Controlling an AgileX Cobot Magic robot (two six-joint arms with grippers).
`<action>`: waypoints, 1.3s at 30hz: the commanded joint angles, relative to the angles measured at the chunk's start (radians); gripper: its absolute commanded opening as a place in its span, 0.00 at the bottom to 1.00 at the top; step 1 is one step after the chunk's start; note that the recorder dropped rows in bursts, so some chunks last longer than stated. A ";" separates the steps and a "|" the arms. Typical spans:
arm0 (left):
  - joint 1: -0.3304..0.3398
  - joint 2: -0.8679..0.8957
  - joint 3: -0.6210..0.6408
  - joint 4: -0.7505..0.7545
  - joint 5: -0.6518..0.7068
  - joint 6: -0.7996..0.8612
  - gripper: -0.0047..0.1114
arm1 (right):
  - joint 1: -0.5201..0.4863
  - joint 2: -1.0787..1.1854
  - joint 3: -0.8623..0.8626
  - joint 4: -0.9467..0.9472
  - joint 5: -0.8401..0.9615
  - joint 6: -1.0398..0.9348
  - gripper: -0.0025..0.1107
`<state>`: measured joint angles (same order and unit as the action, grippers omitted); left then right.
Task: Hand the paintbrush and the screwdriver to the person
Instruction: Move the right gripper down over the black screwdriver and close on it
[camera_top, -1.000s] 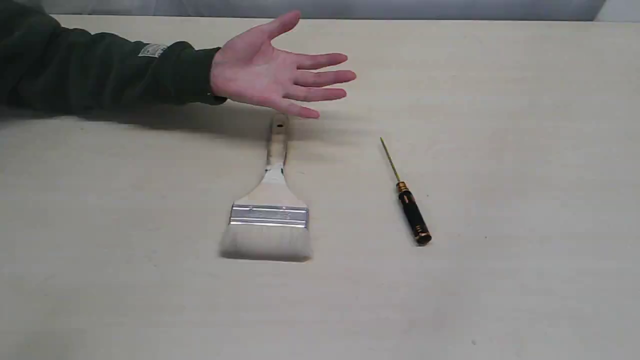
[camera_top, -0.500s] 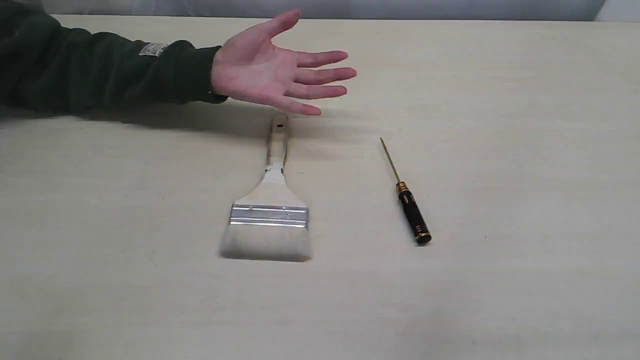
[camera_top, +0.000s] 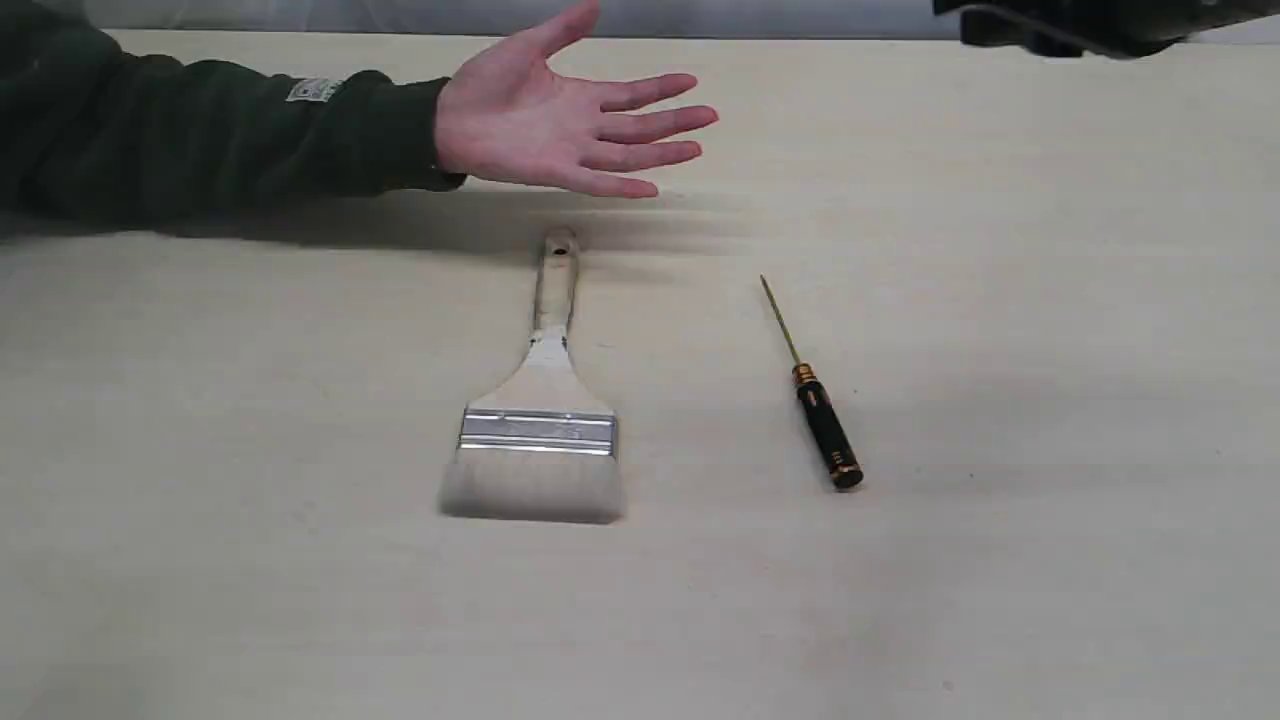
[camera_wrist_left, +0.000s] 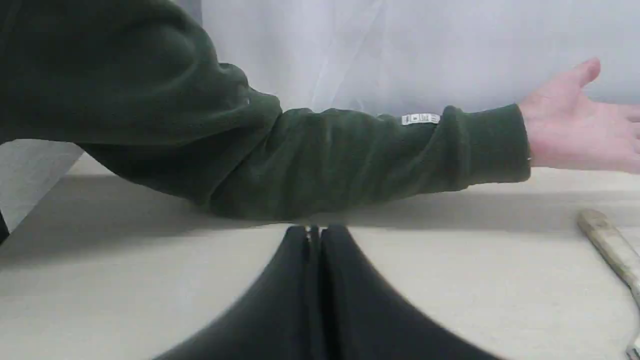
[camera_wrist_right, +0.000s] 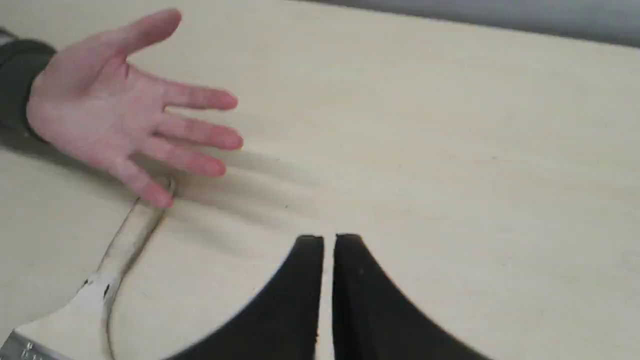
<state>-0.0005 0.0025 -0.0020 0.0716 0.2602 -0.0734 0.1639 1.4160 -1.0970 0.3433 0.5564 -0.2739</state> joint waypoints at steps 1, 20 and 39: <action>-0.007 -0.002 0.002 -0.005 -0.010 -0.002 0.04 | 0.002 0.095 -0.041 0.066 0.074 -0.077 0.11; -0.007 -0.002 0.002 -0.003 -0.013 -0.002 0.04 | 0.087 0.434 -0.056 0.093 0.119 -0.045 0.47; -0.007 -0.002 0.002 -0.003 -0.013 -0.002 0.04 | 0.187 0.570 -0.056 -0.153 0.142 0.200 0.47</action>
<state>-0.0005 0.0025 -0.0020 0.0716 0.2602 -0.0734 0.3498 1.9816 -1.1496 0.2026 0.6881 -0.0786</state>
